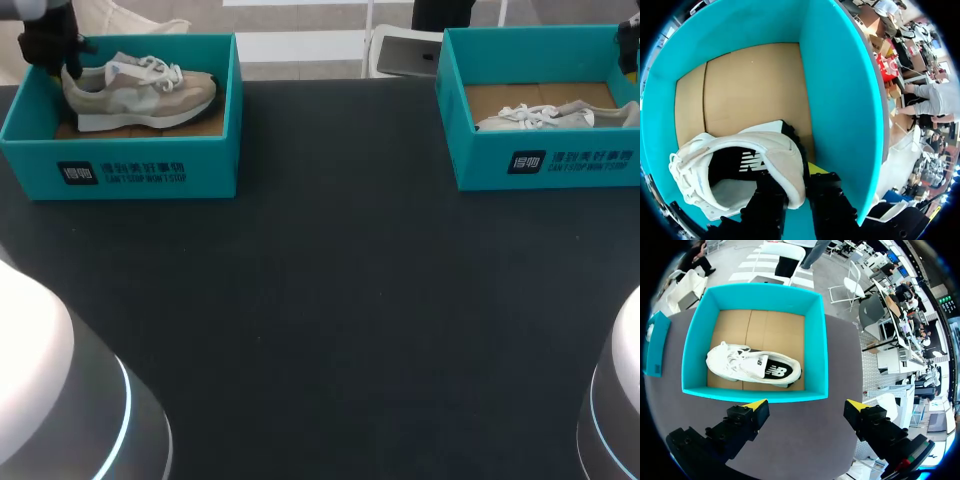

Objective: Take the shoe out of the shoebox, open the shoe tongue, remove and reinsert the insole, then place the shoe into the shoebox

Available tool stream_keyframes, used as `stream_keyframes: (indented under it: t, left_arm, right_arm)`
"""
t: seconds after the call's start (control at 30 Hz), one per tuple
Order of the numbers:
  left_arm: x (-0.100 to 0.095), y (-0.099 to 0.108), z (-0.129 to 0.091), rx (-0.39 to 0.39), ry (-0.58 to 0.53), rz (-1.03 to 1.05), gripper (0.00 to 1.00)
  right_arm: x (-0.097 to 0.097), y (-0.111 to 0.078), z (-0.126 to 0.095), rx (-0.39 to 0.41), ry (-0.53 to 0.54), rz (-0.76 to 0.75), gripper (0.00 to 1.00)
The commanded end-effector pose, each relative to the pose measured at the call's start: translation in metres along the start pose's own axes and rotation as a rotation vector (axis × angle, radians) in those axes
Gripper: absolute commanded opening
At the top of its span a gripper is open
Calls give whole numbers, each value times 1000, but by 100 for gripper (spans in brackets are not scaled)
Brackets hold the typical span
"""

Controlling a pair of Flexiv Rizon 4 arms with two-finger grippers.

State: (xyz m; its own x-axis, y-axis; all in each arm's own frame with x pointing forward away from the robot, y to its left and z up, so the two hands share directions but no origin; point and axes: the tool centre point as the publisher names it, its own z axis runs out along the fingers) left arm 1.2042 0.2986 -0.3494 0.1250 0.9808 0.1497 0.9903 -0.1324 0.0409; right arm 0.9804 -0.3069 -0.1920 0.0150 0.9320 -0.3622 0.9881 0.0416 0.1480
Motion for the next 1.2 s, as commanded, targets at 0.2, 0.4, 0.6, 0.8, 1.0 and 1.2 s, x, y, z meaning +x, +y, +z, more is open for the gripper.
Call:
stream_keyframes:
  t: [0.2, 0.4, 0.6, 0.8, 1.0, 1.2]
  left_arm:
    - [5, -2, -36, 32, -4, 15, 0]
    - [11, -20, -94, 70, -43, 11, 0]
    - [15, -43, -155, 19, 34, 30, 0]
    - [18, -63, -209, -3, 36, 56, 0]
    - [23, -84, -250, -41, 29, 115, 0]
    - [28, -96, -272, -64, 34, 118, 0]
  right_arm:
    - [0, -1, 0, -2, -1, 0, 100]
    - [0, -1, 0, -2, -1, 0, 100]
    - [0, -1, 0, -2, -1, 0, 100]
    - [0, -1, 0, -2, -1, 0, 100]
    - [0, -1, 0, -2, -1, 0, 100]
    - [0, -1, 0, -2, -1, 0, 100]
